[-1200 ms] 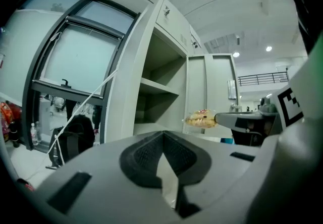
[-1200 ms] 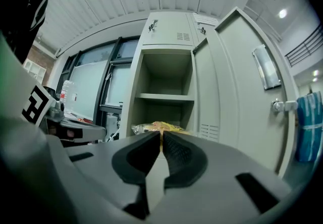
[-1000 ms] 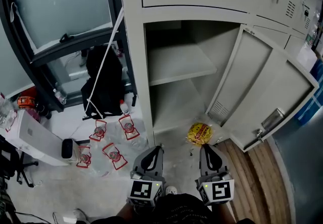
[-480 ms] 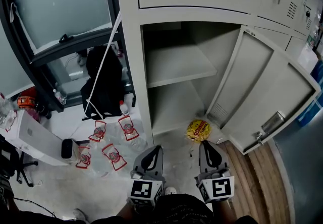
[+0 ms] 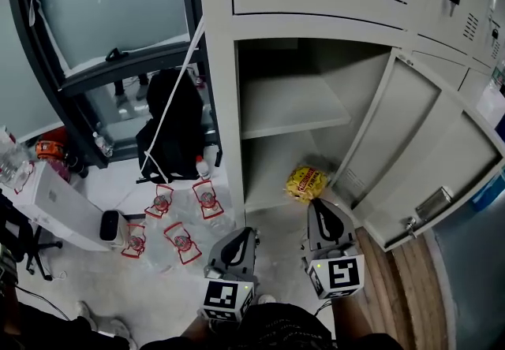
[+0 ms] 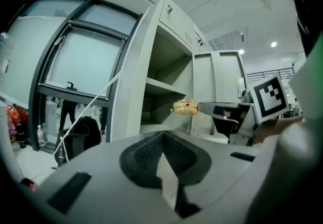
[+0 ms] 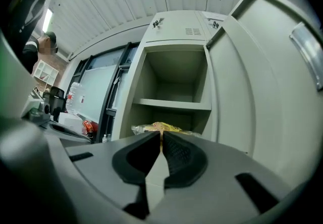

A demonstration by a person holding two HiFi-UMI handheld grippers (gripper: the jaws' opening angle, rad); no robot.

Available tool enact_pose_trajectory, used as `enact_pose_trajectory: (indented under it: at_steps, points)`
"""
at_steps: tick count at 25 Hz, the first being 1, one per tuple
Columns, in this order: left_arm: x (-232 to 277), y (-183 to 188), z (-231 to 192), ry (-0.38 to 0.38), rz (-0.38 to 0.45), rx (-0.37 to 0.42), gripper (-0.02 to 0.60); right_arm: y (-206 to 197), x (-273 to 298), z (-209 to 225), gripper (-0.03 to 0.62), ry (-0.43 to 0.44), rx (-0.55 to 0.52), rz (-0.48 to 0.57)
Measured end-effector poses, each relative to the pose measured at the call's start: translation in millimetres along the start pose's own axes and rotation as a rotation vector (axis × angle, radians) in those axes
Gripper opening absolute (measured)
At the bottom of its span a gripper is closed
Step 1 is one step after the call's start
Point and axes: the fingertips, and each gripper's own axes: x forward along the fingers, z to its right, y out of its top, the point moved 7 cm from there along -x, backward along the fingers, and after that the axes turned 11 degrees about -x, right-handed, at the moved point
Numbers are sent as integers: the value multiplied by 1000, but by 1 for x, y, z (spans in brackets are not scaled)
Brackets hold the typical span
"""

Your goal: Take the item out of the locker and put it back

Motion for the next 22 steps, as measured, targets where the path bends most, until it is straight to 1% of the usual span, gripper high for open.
enact_pose_trajectory:
  at_steps: [3,7,13,22]
  points:
    - [-1,0,-3,21,4,-9,7,0,17,1,17,23,-11,7]
    - [-3,-2,-8,48,-1,-22,7,-4,39,3,17,49,-35,-8]
    - [-5,-2,-16,91,-4,-17,6,-10,72,7,17,77,-48,-17]
    - [-3,-2,-25,149,-5,-23,6,-25,122,8,17,139,-77,-63]
